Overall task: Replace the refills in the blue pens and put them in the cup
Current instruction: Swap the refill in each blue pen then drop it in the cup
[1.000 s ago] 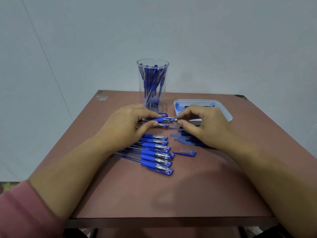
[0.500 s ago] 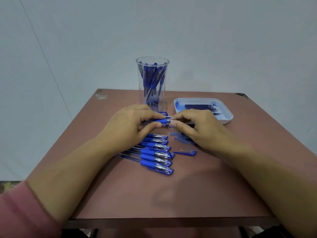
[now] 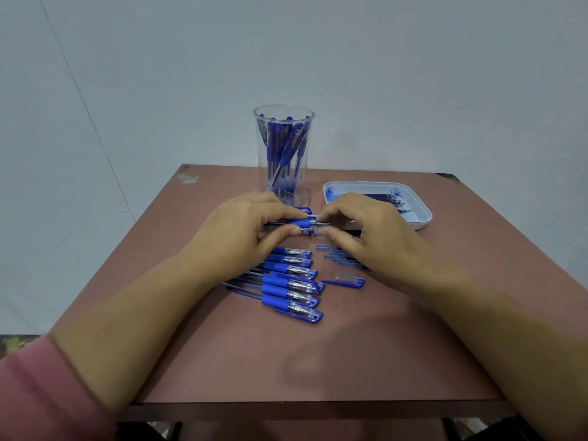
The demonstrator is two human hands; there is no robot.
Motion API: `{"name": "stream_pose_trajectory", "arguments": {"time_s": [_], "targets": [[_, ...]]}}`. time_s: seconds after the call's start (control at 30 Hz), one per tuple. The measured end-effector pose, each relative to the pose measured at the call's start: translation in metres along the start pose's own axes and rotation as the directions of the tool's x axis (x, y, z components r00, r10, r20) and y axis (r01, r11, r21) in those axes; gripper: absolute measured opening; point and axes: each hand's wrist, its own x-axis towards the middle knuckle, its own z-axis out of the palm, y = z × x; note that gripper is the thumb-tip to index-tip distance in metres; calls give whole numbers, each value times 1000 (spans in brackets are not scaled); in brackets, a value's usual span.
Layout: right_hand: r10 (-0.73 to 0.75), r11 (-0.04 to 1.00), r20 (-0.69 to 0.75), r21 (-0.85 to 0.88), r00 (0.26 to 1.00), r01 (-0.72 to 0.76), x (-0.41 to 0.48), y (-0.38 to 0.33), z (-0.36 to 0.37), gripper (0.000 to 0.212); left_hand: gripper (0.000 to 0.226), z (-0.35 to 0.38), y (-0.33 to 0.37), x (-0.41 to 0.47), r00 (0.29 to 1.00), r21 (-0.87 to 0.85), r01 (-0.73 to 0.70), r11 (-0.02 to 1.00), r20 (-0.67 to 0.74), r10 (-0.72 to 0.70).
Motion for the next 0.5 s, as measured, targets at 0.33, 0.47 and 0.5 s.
{"name": "stream_pose_trajectory", "arguments": {"time_s": [0.33,0.47,0.5], "targets": [[-25,999,14,-19,1000,25,0,3,0,16,31,-1,1,0,1000,-8,1,1000,31,-1],[11,1000,26,16,1000,-12,-1,3,0,28,32,0,1,0,1000,-16,-2,1000,14,2],[-8,1000,13,9,1000,8,-1,3,0,24,32,0,1,0,1000,-18,-2,1000,11,2]]}}
